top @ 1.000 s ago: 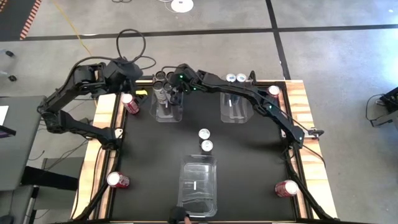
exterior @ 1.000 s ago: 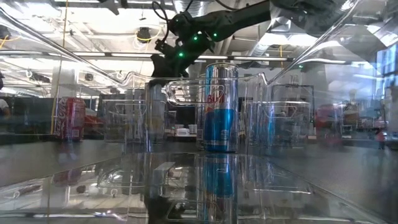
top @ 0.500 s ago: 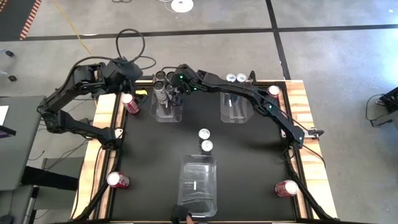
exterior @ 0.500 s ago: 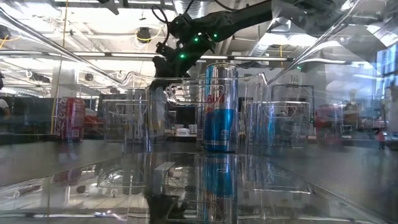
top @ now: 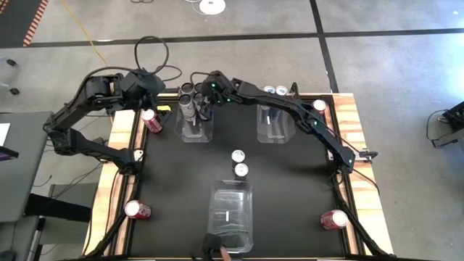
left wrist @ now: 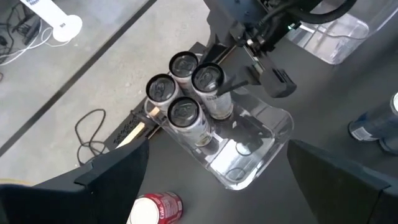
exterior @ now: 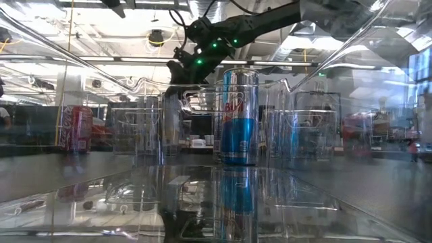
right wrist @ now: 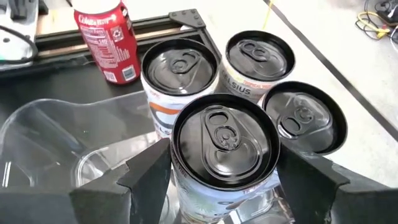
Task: Sort soda cans
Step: Put the white soda can into the top left transparent bin
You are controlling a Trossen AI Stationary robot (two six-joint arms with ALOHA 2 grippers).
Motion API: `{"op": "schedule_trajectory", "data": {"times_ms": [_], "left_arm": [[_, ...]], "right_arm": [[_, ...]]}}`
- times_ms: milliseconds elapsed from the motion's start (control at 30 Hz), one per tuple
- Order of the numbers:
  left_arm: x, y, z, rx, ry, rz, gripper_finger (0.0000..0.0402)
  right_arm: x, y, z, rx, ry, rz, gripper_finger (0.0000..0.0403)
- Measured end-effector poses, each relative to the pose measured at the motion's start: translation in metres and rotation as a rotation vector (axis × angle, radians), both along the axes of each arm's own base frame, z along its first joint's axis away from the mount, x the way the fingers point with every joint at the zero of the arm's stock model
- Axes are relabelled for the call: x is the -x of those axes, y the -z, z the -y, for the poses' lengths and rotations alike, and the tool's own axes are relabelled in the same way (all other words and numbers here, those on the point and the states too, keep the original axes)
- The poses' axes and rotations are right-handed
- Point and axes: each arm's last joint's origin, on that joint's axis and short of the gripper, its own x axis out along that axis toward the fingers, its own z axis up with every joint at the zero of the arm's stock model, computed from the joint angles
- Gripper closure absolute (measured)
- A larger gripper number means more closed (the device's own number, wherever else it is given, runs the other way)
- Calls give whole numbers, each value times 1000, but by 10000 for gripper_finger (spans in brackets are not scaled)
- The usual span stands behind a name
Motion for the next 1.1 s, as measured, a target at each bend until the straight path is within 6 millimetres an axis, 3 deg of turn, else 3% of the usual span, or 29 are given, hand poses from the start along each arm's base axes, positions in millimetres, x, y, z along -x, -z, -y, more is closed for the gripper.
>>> {"op": "schedule_trajectory", "data": {"times_ms": [1100], "left_arm": [[-1, -1, 0, 30, 6, 35, 24]], "right_arm": [[-2, 5, -3, -73, 112, 36, 115]]}}
